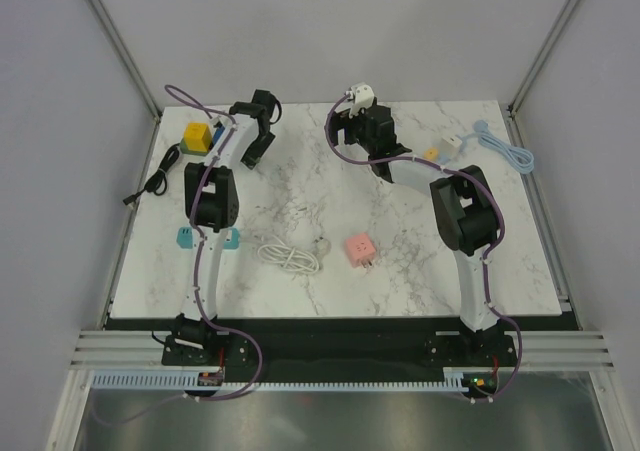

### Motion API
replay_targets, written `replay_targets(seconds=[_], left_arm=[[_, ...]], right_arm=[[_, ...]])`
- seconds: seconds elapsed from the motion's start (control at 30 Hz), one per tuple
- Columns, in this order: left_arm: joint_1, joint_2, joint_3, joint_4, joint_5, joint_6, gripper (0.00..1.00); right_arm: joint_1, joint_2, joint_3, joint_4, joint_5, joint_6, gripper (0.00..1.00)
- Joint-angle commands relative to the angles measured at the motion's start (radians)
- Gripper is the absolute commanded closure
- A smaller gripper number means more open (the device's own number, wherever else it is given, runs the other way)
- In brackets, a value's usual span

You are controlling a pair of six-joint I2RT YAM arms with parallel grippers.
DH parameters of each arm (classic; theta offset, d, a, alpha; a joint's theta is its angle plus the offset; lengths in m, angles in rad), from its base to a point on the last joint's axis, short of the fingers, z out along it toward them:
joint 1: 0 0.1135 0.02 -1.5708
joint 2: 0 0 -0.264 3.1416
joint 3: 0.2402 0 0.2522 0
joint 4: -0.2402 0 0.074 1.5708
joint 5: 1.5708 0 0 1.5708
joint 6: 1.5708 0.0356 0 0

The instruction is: Pull the plug off the socket

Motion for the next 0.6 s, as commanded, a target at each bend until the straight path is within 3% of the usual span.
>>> replay_targets(seconds=[0.0,0.33,0.57], left_arm=[[0.003,0.009,0.058,0.069,-0.085,-0.023,0.21],[0.02,0.026,0.006,0.063,-0.026,-0.08,0.18],[0.043,0.057,0.001,-0.003,0.02,-0.13,0.26]], right_arm=[[-0.001,-0.046,-0.002,0.057,-0.032,-0.011,0.02],[-0.001,-0.035,0.01,0.062,-0.046,-0.009,0.02],[-0.001,-0.032,0.008,0.068,-0.052,-0.009,0.02]])
